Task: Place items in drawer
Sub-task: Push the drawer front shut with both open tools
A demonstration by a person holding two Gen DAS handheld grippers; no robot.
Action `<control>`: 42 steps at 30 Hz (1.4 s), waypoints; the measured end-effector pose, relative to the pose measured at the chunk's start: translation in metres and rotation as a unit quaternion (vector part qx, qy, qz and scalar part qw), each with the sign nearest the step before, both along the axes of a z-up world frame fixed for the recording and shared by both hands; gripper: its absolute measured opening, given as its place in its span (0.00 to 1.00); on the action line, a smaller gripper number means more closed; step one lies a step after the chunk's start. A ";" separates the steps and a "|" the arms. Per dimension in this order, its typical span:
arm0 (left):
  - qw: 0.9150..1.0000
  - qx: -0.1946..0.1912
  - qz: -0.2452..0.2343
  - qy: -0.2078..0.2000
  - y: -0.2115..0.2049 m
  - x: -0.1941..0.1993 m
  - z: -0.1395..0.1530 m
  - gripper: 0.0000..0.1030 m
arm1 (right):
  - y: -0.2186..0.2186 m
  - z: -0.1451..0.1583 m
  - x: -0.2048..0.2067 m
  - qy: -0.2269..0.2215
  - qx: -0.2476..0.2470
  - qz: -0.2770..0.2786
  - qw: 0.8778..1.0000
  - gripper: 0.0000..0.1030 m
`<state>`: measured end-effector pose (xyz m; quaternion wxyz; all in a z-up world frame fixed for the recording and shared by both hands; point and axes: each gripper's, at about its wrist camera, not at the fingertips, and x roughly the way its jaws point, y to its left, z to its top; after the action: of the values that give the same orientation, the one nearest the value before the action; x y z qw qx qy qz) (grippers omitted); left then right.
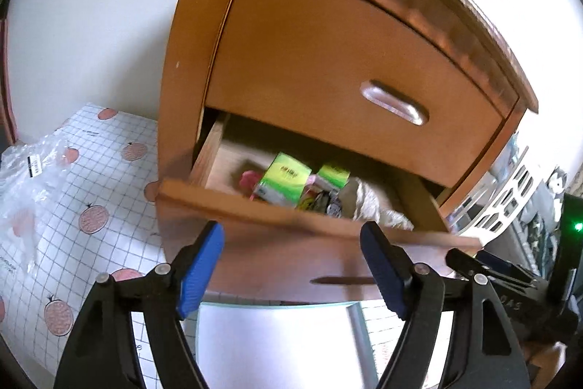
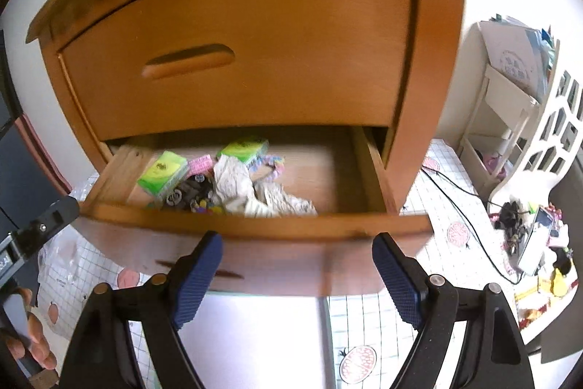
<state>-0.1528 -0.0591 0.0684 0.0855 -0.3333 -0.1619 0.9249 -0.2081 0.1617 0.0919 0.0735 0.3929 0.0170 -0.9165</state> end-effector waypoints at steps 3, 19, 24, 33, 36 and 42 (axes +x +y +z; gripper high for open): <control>1.000 -0.004 -0.008 -0.022 0.006 -0.008 -0.013 0.76 | 0.003 -0.010 0.001 -0.014 -0.006 -0.003 1.000 0.84; 1.000 -0.009 -0.006 -0.029 0.019 -0.046 -0.024 0.81 | -0.006 -0.029 -0.016 -0.025 -0.011 -0.001 1.000 0.84; 1.000 -0.014 -0.002 -0.027 0.020 -0.068 -0.024 0.81 | -0.010 -0.031 -0.035 -0.024 -0.011 -0.003 1.000 0.85; 0.999 -0.024 0.009 -0.036 0.027 -0.090 -0.026 0.81 | -0.009 -0.032 -0.067 -0.025 -0.036 -0.008 0.999 0.86; 0.999 -0.027 0.011 -0.035 0.030 -0.096 -0.027 0.81 | -0.011 -0.033 -0.075 -0.023 -0.035 -0.010 0.999 0.87; 0.999 -0.030 0.010 -0.038 0.036 -0.099 -0.028 0.81 | -0.012 -0.036 -0.074 -0.022 -0.047 -0.014 0.999 0.87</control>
<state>-0.2520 -0.0232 0.0405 0.0603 -0.3688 -0.1407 0.9168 -0.2822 0.1495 0.0563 0.0791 0.4097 -0.0328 -0.9082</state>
